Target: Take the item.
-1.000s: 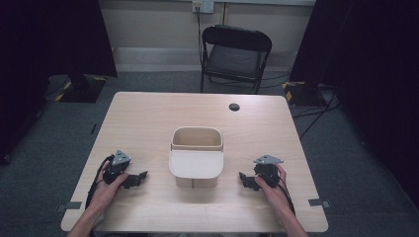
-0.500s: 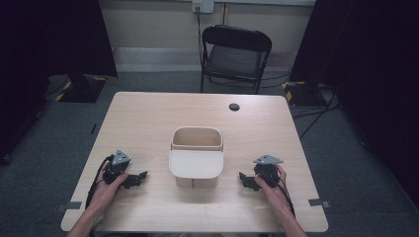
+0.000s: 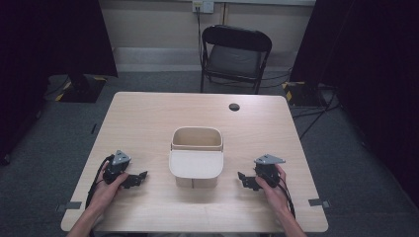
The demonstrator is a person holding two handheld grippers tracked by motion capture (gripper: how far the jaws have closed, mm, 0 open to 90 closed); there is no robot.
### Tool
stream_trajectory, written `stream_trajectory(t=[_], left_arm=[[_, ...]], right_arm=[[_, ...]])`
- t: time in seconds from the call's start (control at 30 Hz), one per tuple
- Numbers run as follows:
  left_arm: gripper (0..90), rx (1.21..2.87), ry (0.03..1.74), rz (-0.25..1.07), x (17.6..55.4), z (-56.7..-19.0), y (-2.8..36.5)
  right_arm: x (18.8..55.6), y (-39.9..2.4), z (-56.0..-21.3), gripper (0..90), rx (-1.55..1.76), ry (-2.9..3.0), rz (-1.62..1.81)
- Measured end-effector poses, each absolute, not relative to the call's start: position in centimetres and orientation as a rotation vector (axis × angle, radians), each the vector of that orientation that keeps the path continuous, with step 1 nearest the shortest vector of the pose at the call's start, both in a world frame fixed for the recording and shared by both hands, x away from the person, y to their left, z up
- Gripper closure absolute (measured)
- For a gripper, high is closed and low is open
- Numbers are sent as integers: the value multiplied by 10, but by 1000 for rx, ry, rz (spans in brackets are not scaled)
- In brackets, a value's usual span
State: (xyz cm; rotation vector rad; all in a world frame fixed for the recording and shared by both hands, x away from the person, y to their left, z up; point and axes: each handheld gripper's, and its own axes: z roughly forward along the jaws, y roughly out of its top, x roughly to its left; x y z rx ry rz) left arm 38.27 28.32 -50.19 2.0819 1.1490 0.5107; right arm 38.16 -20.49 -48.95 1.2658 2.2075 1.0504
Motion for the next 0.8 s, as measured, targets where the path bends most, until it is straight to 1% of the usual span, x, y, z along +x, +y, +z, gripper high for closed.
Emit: stream_trajectory(t=[0.3, 0.8], left_arm=[[115, 2082, 1149, 510, 383, -502, 283], [115, 2082, 1149, 511, 383, -502, 283]], right_arm=[[373, -203, -475, 150, 1251, 2199, 1134], [357, -185, -459, 148, 1135, 2247, 1251]])
